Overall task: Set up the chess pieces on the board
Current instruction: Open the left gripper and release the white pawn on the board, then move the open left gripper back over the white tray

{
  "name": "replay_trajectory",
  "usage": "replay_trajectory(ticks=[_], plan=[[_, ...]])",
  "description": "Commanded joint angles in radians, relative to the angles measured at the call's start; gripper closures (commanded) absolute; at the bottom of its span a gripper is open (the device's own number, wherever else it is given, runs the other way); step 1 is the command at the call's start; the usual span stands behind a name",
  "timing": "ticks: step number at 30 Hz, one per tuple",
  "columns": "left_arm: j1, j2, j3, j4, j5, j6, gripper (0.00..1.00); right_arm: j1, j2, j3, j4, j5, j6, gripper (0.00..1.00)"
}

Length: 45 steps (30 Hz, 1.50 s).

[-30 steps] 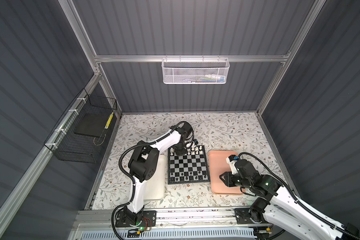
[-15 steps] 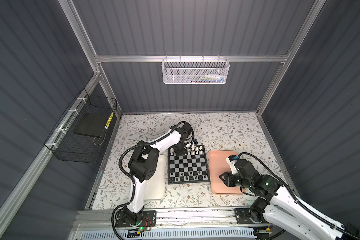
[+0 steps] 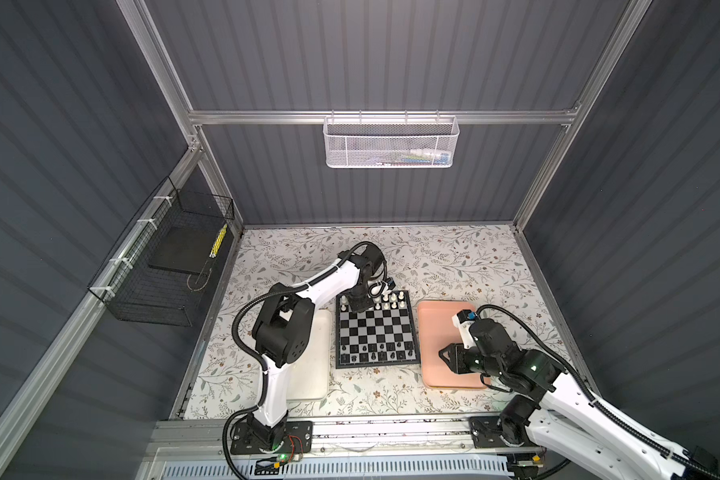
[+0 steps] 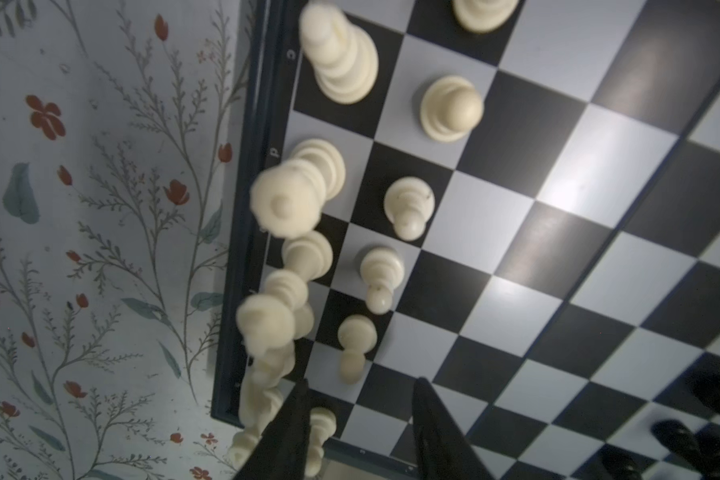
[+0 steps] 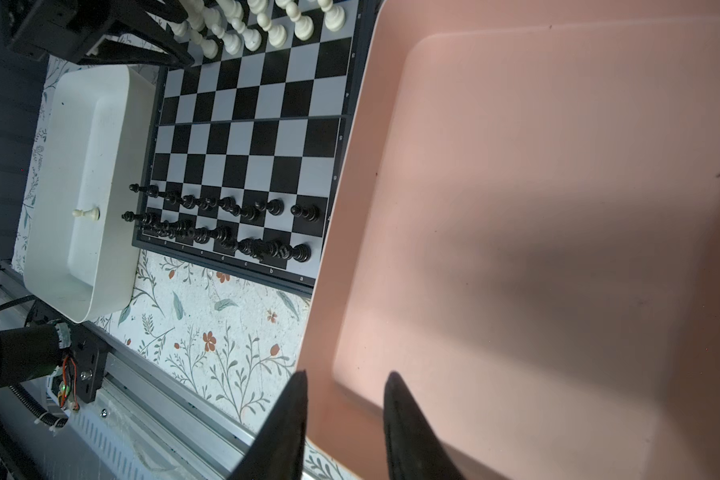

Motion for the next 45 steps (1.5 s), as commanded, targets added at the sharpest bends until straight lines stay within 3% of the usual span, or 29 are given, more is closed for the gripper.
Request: replay_trajectory(ticks=[1, 14, 24, 32, 36, 45], plan=[[-0.006, -0.044, -0.016, -0.022, 0.008, -0.023, 0.56, 0.0, -0.007, -0.01, -0.004, 0.004, -0.004, 0.66], [-0.006, -0.108, -0.052, -0.058, 0.007, -0.02, 0.56, 0.0, -0.017, -0.008, -0.003, 0.001, -0.006, 0.66], [0.003, -0.291, -0.154, -0.09, -0.008, -0.007, 0.49, 0.001, -0.034, -0.003, 0.002, -0.001, -0.001, 0.68], [0.107, -0.438, -0.311, -0.088, -0.001, 0.022, 0.43, 0.0, -0.016, 0.027, 0.022, -0.033, -0.006, 0.79], [0.184, -0.522, -0.358, -0.119, 0.052, 0.039, 0.42, 0.0, -0.001, 0.046, 0.017, -0.033, -0.006, 0.74], [0.197, -0.718, -0.517, -0.148, 0.03, 0.055, 0.33, 0.0, 0.03, 0.065, 0.051, -0.04, 0.0, 0.64]])
